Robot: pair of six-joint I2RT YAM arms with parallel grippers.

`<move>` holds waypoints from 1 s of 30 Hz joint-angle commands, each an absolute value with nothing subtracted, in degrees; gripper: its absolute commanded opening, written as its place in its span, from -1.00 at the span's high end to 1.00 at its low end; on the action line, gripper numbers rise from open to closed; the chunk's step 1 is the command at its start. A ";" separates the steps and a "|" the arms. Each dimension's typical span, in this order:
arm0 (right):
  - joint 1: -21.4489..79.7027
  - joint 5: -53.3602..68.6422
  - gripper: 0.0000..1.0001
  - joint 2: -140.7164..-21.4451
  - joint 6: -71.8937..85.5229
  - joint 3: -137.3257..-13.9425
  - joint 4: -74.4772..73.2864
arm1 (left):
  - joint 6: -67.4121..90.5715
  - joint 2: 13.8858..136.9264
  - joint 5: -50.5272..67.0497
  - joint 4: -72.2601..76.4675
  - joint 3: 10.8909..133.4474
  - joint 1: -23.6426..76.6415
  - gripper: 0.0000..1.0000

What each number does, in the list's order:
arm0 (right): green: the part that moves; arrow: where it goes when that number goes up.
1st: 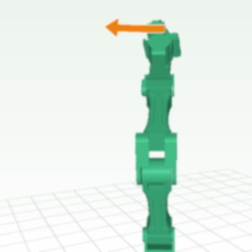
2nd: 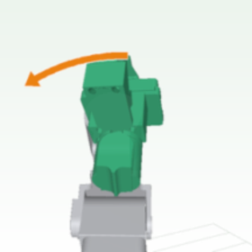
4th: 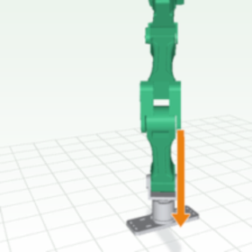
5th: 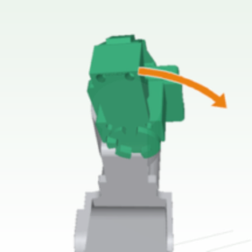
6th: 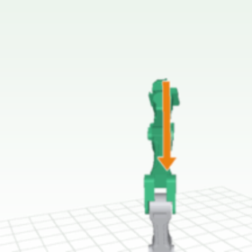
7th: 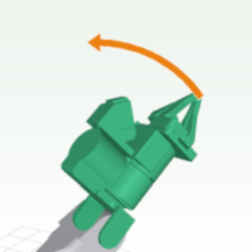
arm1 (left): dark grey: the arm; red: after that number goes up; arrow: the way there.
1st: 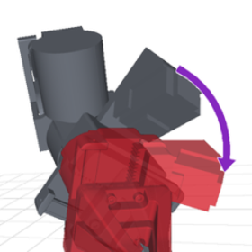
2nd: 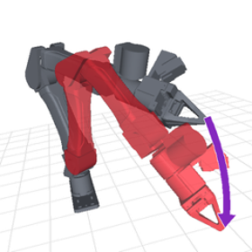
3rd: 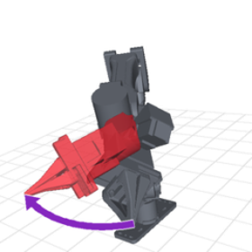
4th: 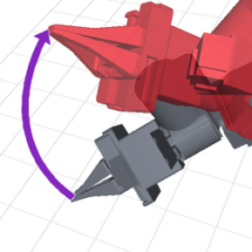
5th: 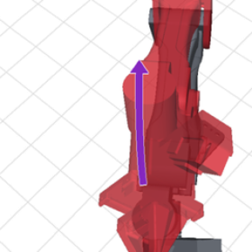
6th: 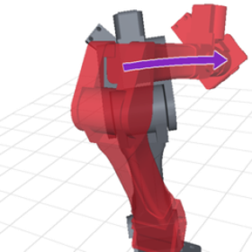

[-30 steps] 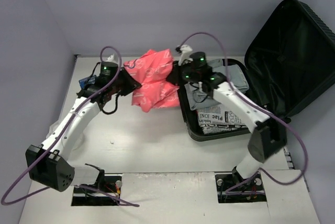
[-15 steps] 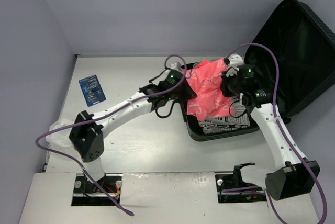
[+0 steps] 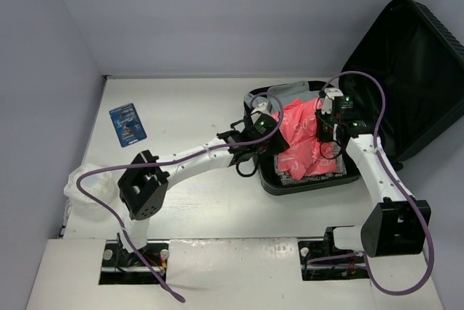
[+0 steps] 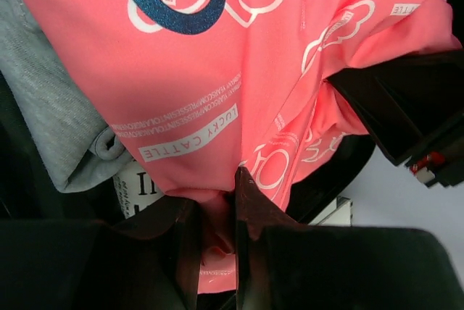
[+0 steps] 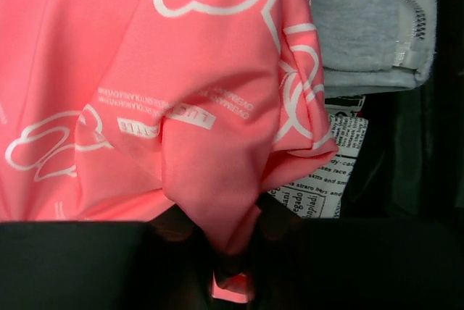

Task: Pack the luggage

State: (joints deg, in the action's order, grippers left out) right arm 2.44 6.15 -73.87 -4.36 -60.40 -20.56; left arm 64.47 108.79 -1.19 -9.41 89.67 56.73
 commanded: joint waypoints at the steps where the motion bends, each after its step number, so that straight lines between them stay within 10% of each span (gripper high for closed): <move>1: 0.88 -1.76 0.65 -75.23 -3.87 -60.73 -10.37 | 60.30 106.70 0.53 -13.17 91.31 57.66 0.81; 6: 0.88 -0.35 -0.24 -73.39 -3.08 -63.45 -10.46 | 58.01 104.51 0.62 -16.78 91.05 57.66 0.36; 11: 0.79 5.62 -0.47 -70.58 -1.50 -68.10 -10.72 | 52.65 101.00 -4.04 -22.76 94.03 57.39 -0.10; 21: 1.05 17.12 -0.46 -69.52 2.90 -72.95 -10.63 | 41.75 100.98 -6.16 -25.93 102.74 54.85 -0.15; 27: 1.14 21.70 0.55 -73.12 5.79 -70.24 -6.69 | 39.20 106.69 -0.44 -23.82 106.95 51.15 -0.14; 30: 1.14 21.19 0.60 -75.31 8.17 -64.79 -2.47 | 35.96 110.20 0.00 -22.94 110.29 50.89 -0.13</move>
